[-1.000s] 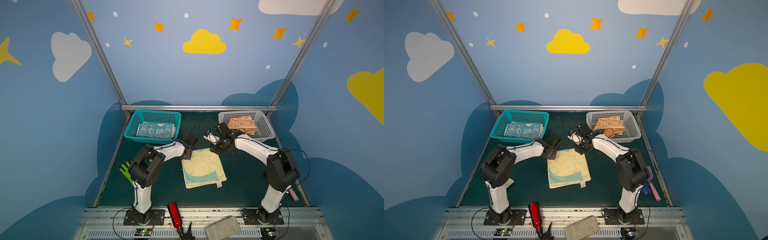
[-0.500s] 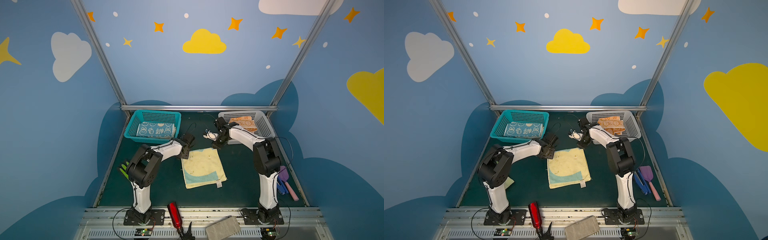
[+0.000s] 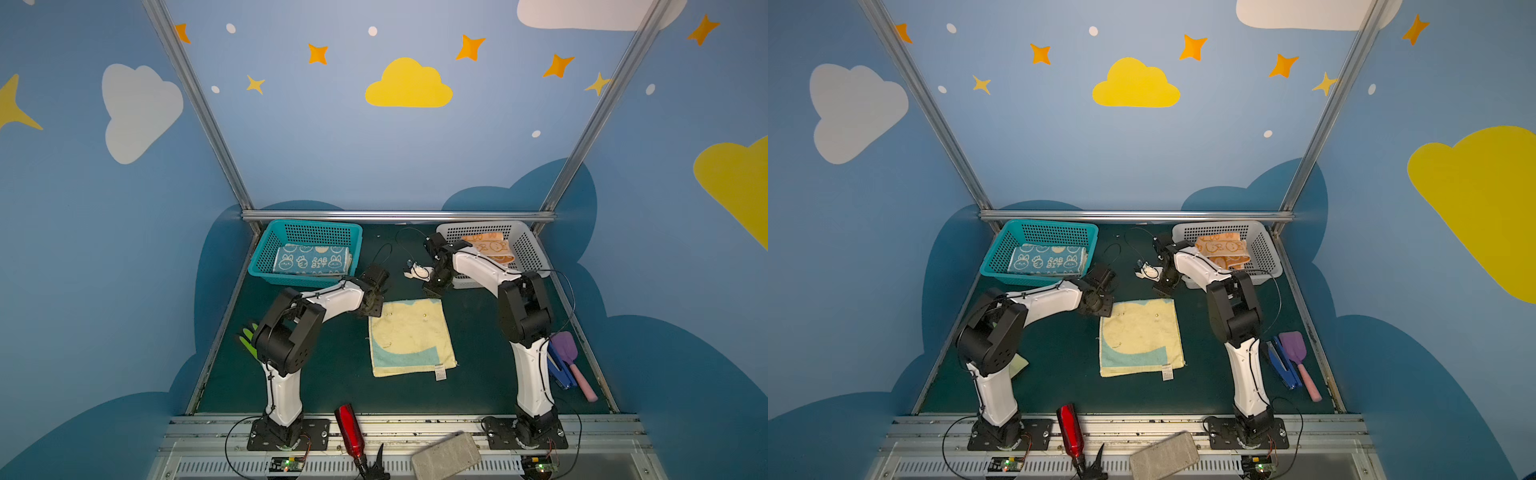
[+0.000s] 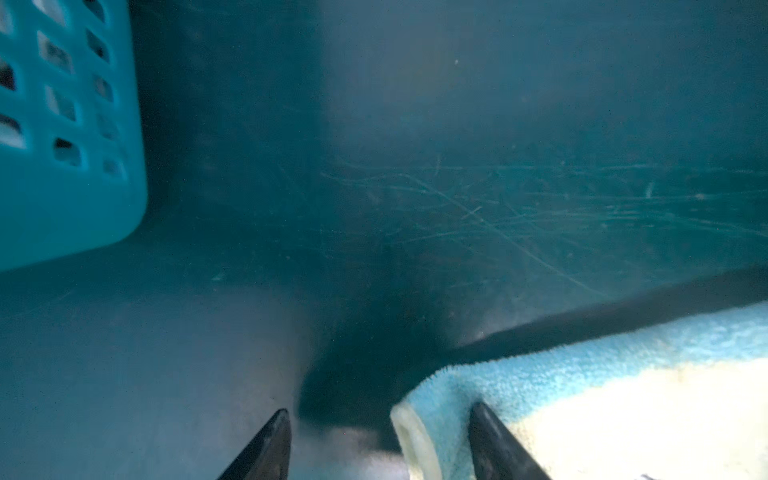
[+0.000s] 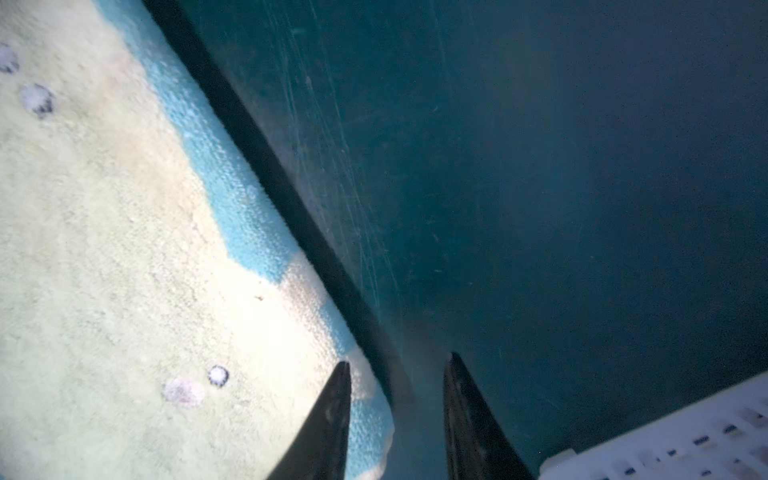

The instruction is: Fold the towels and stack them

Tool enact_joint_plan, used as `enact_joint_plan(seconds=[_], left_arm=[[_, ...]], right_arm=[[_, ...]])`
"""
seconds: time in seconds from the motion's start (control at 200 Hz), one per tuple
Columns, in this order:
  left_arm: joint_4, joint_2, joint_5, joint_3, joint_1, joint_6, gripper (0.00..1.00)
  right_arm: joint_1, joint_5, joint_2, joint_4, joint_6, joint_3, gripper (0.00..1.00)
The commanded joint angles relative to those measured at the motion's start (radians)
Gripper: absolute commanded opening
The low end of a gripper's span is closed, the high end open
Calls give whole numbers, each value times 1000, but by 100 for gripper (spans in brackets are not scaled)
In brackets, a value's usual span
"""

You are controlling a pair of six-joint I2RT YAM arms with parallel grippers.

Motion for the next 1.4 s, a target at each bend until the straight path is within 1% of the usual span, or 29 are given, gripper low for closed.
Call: enact_joint_plan(seconds=[0.0, 0.185, 0.446, 0.566, 0.836, 1.081, 1.262, 1.397], left_arm=[[-35, 22, 10, -32, 7, 3, 67], [-43, -22, -14, -90, 22, -21, 66], [-47, -75, -38, -152, 26, -35, 66], [-47, -78, -42, -158, 26, -34, 66], [-40, -90, -31, -165, 32, -27, 67], [-48, -80, -22, -146, 34, -22, 67], [-58, -78, -22, -134, 35, -19, 66], [-62, -80, -25, -132, 35, -17, 67]], right_arm=[[4, -10, 10, -44, -1, -20, 34], [31, -5, -64, 42, -22, -88, 35], [83, 8, -92, 63, -56, -80, 37], [99, 15, -68, 34, -68, -48, 37], [61, 19, 5, -36, -67, 39, 37], [53, 18, 33, -69, -118, 21, 36], [43, 75, 71, -74, -102, 40, 36], [36, 147, 100, -78, -101, 53, 36]])
